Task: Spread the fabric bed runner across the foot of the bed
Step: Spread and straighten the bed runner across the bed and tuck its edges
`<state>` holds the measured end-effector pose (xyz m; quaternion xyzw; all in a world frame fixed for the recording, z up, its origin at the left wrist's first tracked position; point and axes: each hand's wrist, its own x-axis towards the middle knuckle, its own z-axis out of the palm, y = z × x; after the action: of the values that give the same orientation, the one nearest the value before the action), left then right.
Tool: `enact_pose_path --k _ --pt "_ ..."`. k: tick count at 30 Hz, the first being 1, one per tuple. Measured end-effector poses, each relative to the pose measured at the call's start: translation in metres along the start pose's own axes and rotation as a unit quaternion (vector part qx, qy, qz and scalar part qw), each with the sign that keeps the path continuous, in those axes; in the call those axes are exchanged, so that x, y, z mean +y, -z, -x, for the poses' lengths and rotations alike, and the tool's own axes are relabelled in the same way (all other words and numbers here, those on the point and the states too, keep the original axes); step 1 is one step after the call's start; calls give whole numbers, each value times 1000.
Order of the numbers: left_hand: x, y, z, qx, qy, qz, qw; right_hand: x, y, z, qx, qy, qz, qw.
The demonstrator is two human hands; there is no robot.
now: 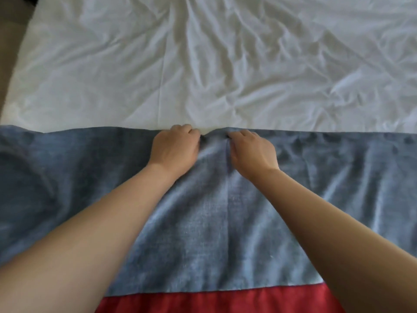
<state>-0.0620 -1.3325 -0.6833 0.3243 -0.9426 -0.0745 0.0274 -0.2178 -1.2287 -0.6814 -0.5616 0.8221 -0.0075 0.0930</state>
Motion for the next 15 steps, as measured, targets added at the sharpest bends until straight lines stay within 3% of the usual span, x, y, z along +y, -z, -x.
enact_pose_path --k 5,10,13,15 --pt "-21 -11 -27 -36 30 -34 998 21 -10 -40 -33 4 -14 999" --pt "-34 -9 -25 -69 11 32 997 34 -9 -70 -114 71 -88 987" --pt "-43 -3 -27 -112 -14 35 993 38 2 -86 -172 118 -37 977" --pt "-51 2 -36 -108 -8 26 994 39 6 -97 -163 134 -1 977"
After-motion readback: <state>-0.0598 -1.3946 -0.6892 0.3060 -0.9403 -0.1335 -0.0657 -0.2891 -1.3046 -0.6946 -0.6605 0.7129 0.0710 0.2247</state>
